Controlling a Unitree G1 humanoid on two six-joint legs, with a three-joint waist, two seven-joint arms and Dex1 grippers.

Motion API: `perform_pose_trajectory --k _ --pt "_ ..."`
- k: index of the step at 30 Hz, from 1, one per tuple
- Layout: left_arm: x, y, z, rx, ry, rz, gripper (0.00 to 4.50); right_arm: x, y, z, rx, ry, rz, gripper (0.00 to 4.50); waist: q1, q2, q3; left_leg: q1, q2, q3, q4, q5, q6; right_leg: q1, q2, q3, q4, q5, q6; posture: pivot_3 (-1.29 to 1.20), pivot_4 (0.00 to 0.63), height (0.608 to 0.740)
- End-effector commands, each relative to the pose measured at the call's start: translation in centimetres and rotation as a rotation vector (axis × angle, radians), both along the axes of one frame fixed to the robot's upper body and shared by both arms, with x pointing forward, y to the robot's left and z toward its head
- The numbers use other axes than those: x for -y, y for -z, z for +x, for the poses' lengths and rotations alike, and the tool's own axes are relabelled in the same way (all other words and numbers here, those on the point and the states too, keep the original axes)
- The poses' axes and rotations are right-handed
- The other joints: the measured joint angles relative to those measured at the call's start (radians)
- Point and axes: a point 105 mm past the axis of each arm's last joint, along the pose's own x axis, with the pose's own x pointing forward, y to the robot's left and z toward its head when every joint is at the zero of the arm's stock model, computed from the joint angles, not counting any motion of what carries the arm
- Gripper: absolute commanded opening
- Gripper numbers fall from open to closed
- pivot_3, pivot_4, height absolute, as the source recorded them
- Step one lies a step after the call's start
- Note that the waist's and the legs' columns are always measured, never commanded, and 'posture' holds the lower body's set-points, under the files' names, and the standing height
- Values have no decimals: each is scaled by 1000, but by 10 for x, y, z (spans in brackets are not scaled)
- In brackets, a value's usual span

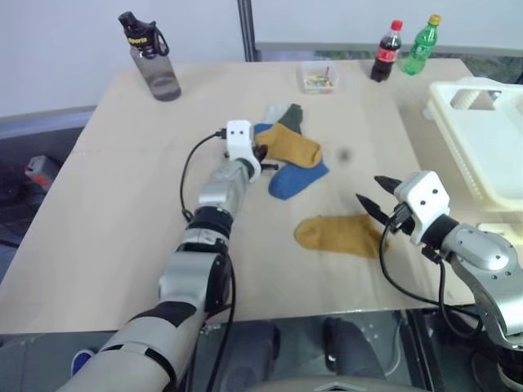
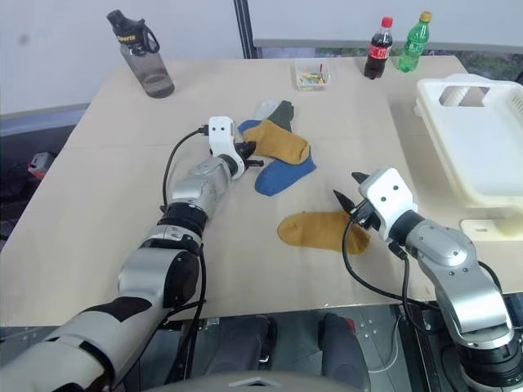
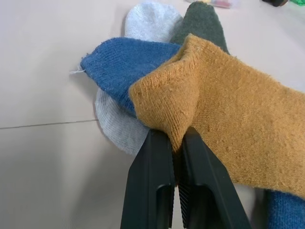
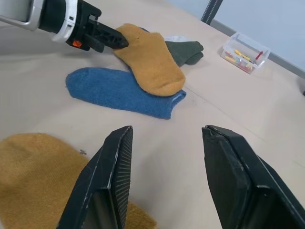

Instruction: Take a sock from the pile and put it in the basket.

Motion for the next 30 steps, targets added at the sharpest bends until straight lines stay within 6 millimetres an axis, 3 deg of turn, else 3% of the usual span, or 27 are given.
perform_pose_trajectory --k 1,6,10,11,13,20,22,23,26,30 --pt "-3 -23 -6 83 25 -34 34 0 -14 -3 62 -5 -4 2404 -1 0 0 0 0 0 0 0 0 0 0 0 0 0 0 0 150 740" --pt "-7 -21 -18 87 26 -23 34 -3 -11 0 52 -22 -5 2404 1 0 0 0 0 0 0 0 0 0 0 1 0 0 0 0 150 740" --pt "-5 -20 -21 97 20 -6 1539 -4 -10 2 46 -35 -6 2404 1 0 0 0 0 0 0 0 0 0 0 1 0 0 0 0 150 740" --pt "-5 -20 -21 100 16 3 2177 -4 -10 2 46 -37 -6 2404 1 0 0 0 0 0 0 0 0 0 0 1 0 0 0 0 150 740" --pt "-6 -19 -21 97 6 24 2950 -5 -11 2 44 -39 -6 2404 1 0 0 0 0 0 0 0 0 0 0 1 0 0 0 0 150 740" --pt "-1 -15 -19 100 -2 58 2950 -5 -9 2 40 -36 -1 2404 2 0 0 0 0 0 0 0 0 0 0 1 0 0 0 0 150 740" --pt "0 -15 -19 104 -1 64 2015 -5 -9 1 39 -32 0 2404 2 0 0 0 0 0 0 0 0 0 0 1 0 0 0 0 150 740" --pt "0 -15 -19 110 -2 67 1767 -5 -9 1 39 -30 0 2404 1 0 0 0 0 0 0 0 0 0 0 1 0 0 0 0 150 740" --pt "-1 -16 -20 122 -10 89 287 -4 -8 1 38 -29 0 2404 1 0 0 0 0 0 0 0 0 0 0 1 0 0 0 0 150 740" --pt "-5 -13 -22 134 -27 145 287 -5 -8 0 35 -31 -1 2404 1 0 0 0 0 1 0 0 0 0 0 1 0 0 0 0 150 740"
